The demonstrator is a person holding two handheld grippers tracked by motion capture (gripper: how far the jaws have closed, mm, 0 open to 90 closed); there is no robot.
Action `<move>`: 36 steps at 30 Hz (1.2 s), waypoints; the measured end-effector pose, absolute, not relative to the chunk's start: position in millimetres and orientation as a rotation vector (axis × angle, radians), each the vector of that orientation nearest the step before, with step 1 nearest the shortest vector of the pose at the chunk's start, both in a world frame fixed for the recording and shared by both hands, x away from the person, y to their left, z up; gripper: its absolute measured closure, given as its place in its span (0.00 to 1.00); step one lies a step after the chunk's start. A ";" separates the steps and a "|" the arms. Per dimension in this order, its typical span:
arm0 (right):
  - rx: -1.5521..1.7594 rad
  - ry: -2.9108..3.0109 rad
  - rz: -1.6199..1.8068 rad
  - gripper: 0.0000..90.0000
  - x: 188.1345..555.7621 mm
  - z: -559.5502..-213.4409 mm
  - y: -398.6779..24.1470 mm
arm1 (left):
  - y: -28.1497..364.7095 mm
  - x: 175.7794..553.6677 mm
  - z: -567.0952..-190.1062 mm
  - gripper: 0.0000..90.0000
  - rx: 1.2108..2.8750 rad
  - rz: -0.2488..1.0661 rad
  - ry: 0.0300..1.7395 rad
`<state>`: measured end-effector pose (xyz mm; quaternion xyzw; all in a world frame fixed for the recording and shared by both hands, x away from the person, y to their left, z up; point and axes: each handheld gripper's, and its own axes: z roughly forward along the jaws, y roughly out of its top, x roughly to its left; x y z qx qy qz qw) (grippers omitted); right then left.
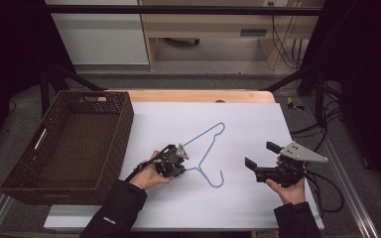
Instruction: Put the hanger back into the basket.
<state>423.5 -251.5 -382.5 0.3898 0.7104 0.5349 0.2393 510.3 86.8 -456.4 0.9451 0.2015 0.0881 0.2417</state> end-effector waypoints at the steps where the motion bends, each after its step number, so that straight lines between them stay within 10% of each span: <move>1: 1.068 1.945 1.464 0.06 423.6 -382.7 -251.2 | 87.0 510.7 -456.4 0.93 2.583 0.237 0.553; 36: 1.069 1.959 1.473 0.06 424.4 -384.3 -248.2 | 80.5 498.0 -446.4 0.97 2.568 0.323 0.516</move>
